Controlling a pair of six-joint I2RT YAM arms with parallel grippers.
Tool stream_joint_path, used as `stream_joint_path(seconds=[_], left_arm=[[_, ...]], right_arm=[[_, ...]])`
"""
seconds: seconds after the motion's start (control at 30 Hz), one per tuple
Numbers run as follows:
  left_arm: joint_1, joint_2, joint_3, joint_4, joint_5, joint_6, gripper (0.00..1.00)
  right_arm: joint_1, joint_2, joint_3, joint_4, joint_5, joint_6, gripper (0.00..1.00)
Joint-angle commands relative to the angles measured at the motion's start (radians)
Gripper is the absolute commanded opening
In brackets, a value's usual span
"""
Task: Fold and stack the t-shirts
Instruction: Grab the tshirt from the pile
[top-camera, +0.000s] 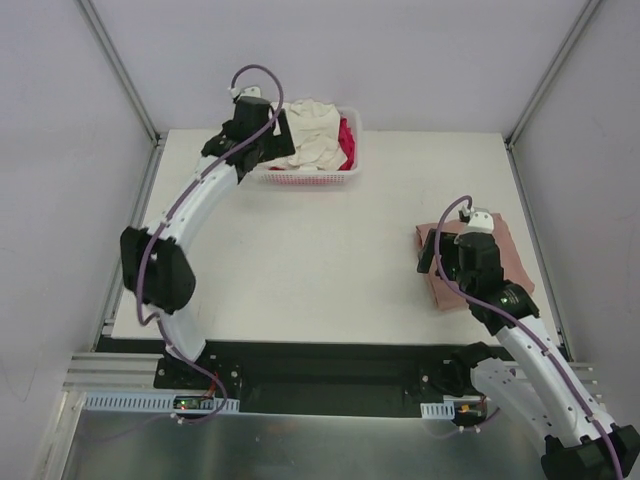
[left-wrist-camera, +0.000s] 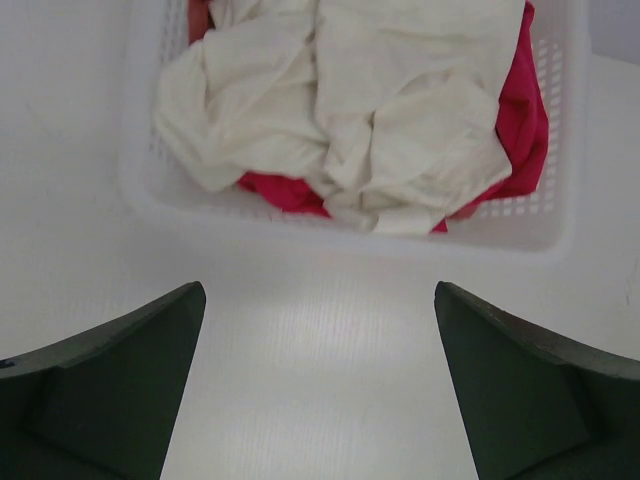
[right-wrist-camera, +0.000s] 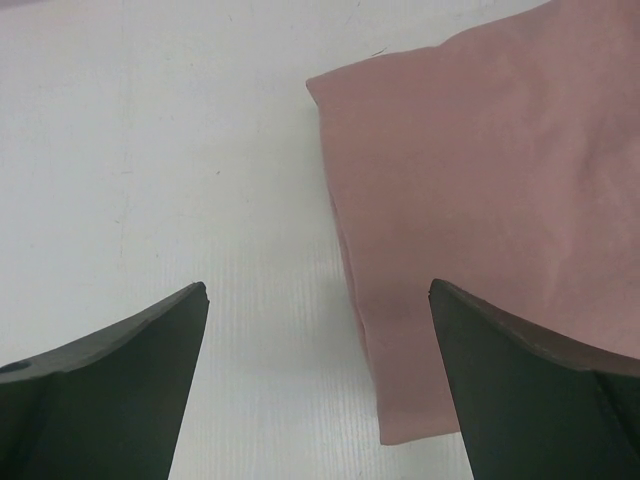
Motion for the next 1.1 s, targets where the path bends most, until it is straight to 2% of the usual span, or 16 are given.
stream_joint_path(seconds=[0.0, 0.1, 0.2, 0.3, 0.5, 0.53, 0.63, 0.67, 0.73, 0.87, 0.97, 1.0, 1.07], left_arm=[[0.012, 0.285, 0.345, 0.005, 0.084, 0.199, 0.99], [0.012, 0.472, 0.553, 0.005, 0.101, 0.294, 0.99], [0.012, 0.605, 0.684, 0.005, 0.075, 0.346, 0.99], [0.012, 0.699, 0.747, 0.010, 0.060, 0.403, 0.99], [0.012, 0.794, 0.757, 0.034, -0.028, 0.428, 0.97], [0.012, 0.807, 0.758, 0.040, -0.037, 0.429, 0.87], [0.012, 0.813, 0.771, 0.059, -0.059, 0.435, 0.65], [0.012, 0.807, 0.775, 0.063, -0.057, 0.429, 0.51], [0.012, 0.772, 0.775, 0.074, -0.043, 0.425, 0.44], [0.010, 0.690, 0.775, 0.100, -0.022, 0.415, 0.17], [0.009, 0.618, 0.774, 0.109, -0.002, 0.417, 0.07], [0.004, 0.600, 0.772, 0.109, -0.005, 0.418, 0.00], [0.000, 0.543, 0.763, 0.114, -0.003, 0.423, 0.00]], right_arm=[[-0.002, -0.012, 0.034, -0.011, 0.021, -0.029, 0.97], [-0.004, 0.002, 0.035, -0.024, 0.032, -0.041, 0.97], [-0.004, 0.019, 0.034, -0.020, 0.039, -0.039, 0.97], [-0.004, 0.036, 0.042, -0.022, 0.036, -0.041, 0.97], [-0.004, 0.051, 0.043, -0.022, 0.023, -0.044, 0.97], [-0.004, 0.053, 0.043, -0.022, 0.023, -0.042, 0.97], [-0.004, 0.054, 0.037, -0.017, 0.012, -0.039, 0.97], [-0.002, 0.054, 0.038, -0.017, 0.012, -0.039, 0.97], [-0.004, 0.057, 0.040, -0.022, 0.007, -0.041, 0.97], [-0.004, 0.058, 0.037, -0.020, 0.006, -0.038, 0.97], [-0.004, 0.053, 0.037, -0.024, 0.007, -0.038, 0.97], [-0.004, 0.051, 0.035, -0.022, 0.007, -0.038, 0.97], [-0.004, 0.045, 0.034, -0.022, 0.007, -0.036, 0.97]])
